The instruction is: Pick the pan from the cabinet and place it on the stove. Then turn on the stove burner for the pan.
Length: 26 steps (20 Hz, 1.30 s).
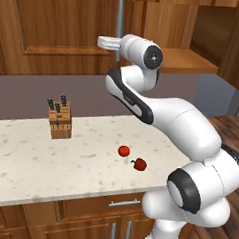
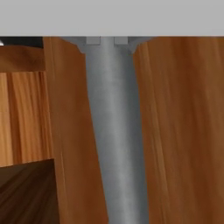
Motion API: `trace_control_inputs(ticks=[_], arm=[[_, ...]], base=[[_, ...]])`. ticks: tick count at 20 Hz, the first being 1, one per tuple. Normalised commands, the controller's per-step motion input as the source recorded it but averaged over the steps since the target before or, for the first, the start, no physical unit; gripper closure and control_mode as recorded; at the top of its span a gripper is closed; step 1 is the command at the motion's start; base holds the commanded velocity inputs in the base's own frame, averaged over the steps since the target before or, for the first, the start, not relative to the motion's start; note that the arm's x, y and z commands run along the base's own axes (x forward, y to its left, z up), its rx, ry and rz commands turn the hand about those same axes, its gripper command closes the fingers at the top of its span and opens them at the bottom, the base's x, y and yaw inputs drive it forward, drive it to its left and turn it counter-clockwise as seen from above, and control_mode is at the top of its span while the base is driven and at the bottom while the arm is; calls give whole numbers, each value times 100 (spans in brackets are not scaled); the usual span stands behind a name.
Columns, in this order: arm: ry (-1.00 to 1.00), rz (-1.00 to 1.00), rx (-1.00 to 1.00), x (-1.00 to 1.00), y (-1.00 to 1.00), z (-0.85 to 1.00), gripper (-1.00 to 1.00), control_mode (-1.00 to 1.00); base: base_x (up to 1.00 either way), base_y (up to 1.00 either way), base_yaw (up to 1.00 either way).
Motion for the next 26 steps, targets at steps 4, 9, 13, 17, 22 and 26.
trace_control_inputs(ticks=[4, 9, 13, 17, 22, 26], arm=[[0, 0, 0, 0, 0, 0, 100, -100], [0, 0, 0, 0, 18, 0, 100, -100], [0, 0, -2, 0, 55, 0, 100, -100], [0, -2, -3, -8, 50, 1, 100, -100], [0, -5, -4, -24, 56, 4, 100, -100], [0, -5, -2, -47, 52, 2, 100, -100]], base=[[0, 0, 0], [0, 0, 0], [0, 0, 0], [0, 0, 0], [0, 0, 0], [0, 0, 0]])
